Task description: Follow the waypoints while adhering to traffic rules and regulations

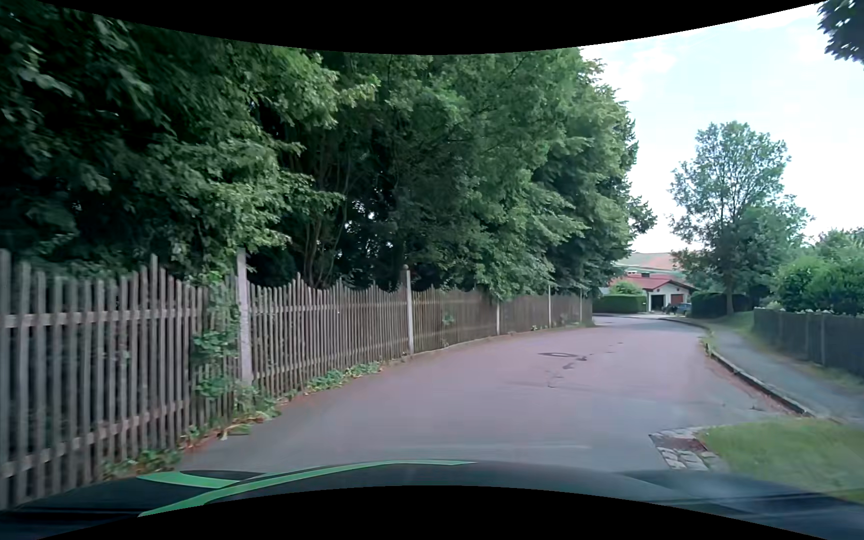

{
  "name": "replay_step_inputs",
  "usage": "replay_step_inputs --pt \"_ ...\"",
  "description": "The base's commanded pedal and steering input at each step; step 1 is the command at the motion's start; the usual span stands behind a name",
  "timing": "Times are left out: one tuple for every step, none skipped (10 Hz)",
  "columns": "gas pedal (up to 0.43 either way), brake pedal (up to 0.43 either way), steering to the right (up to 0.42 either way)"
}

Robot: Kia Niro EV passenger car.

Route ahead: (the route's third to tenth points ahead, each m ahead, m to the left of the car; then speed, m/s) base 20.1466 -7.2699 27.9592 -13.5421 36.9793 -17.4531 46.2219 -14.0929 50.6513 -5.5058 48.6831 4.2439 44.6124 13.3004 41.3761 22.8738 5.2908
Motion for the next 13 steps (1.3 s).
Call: replay_step_inputs --pt "0.0 0.128 0.205" --pt "0.0 0.134 0.206" --pt "0.0 0.134 0.208" --pt "0.0 0.146 0.212" --pt "0.0 0.152 0.214" --pt "0.0 0.152 0.215" --pt "0.0 0.159 0.215" --pt "0.0 0.171 0.215" --pt "0.0 0.189 0.215" --pt "0.0 0.189 0.214" --pt "0.0 0.189 0.212" --pt "0.0 0.189 0.207" --pt "0.0 0.195 0.199"
